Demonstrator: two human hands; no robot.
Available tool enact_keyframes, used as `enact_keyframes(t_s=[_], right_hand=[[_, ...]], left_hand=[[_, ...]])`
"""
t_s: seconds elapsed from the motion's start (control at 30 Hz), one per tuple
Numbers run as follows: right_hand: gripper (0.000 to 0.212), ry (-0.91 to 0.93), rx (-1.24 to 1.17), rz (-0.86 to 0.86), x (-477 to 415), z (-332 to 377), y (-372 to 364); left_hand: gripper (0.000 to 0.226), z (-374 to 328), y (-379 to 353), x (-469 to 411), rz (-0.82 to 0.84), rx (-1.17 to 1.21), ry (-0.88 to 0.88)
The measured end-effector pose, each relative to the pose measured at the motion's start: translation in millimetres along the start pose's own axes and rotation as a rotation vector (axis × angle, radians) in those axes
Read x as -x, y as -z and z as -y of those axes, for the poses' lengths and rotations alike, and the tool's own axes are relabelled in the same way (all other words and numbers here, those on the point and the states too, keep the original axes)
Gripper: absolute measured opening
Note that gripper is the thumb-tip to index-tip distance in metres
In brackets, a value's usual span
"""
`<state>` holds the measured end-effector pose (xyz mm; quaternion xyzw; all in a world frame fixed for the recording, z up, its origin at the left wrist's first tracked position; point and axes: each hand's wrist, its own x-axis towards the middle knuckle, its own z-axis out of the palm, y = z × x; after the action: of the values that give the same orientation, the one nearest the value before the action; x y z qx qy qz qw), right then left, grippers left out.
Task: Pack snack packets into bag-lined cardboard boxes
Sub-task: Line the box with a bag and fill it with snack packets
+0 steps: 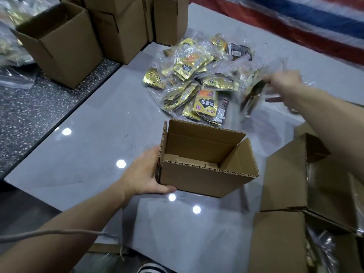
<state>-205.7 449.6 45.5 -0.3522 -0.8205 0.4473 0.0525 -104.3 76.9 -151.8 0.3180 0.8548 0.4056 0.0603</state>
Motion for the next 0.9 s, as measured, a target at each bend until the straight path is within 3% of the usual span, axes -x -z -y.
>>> enact_keyframes(t_s=[0.17,0.27,0.4,0.57,0.73,0.9], right_hand=[[0.030,0.218,0.073,0.045,18,27,22],[0.019,0.272,0.067,0.151,37,41,30],[0.045,0.415,0.149,0.123,62,60,32],[0.028,0.548,0.236,0.243,88,84,38],[0.038,0.795,0.508,0.163,118,104,45],[0.031,0.892,0.468,0.183,153,123,60]], left_hand=[[0.090,-2,1,-1,0.007,-0.040,0.024],[0.090,-3,0,0,-0.002,-0.048,0.036],[0.093,-4,1,0,0.014,-0.055,0.043],[0.090,-7,3,1,0.004,-0.038,0.037],[0.083,-9,4,0,0.007,-0.013,0.047],[0.087,-6,2,0,0.020,-0.013,0.055]])
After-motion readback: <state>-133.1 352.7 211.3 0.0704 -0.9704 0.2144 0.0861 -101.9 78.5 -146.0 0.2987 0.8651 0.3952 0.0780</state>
